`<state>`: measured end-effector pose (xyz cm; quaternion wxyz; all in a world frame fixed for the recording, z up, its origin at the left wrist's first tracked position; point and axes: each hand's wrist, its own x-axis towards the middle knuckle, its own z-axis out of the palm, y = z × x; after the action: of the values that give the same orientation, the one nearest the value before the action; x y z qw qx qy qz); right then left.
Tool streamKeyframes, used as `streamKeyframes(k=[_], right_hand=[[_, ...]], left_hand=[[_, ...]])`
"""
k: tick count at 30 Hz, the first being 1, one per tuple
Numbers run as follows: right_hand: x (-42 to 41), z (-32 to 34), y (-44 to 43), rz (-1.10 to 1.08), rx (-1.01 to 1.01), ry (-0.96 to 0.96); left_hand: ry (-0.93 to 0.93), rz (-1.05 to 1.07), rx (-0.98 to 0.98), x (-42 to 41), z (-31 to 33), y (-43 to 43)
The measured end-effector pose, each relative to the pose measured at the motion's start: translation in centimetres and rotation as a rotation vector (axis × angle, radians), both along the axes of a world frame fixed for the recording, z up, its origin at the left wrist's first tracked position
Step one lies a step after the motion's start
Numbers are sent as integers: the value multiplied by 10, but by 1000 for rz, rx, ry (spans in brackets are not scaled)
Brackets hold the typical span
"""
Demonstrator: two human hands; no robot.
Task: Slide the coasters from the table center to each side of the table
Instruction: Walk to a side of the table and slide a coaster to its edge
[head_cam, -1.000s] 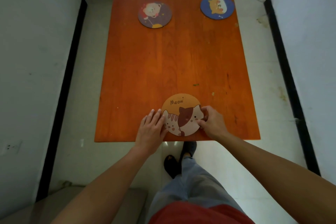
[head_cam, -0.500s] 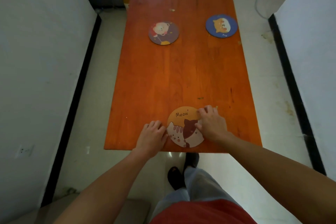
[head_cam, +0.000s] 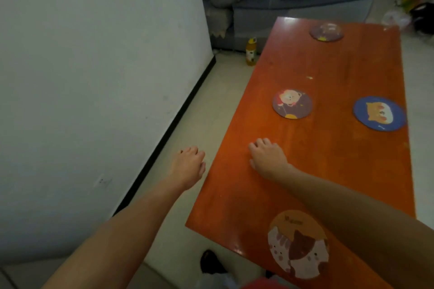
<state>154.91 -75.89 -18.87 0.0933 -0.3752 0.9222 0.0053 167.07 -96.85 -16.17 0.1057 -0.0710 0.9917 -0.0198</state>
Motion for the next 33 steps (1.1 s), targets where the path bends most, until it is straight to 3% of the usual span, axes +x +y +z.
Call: streamKeyframes(k=[6,14,21,33], right_hand=[[-22,10,-69,26,4,52],[-37,-10,-185,-239,99,25],[-44,6,-273,-350,89,5],[-132,6,-313,-570,55,8]], left_hand=[[-25,10,-28,-20,-5,-75],[-5,-232,-2,-79,-31,-226],[-2,-409,-33,-114,-14,-322],[39,-664,7,-250,3,-346]])
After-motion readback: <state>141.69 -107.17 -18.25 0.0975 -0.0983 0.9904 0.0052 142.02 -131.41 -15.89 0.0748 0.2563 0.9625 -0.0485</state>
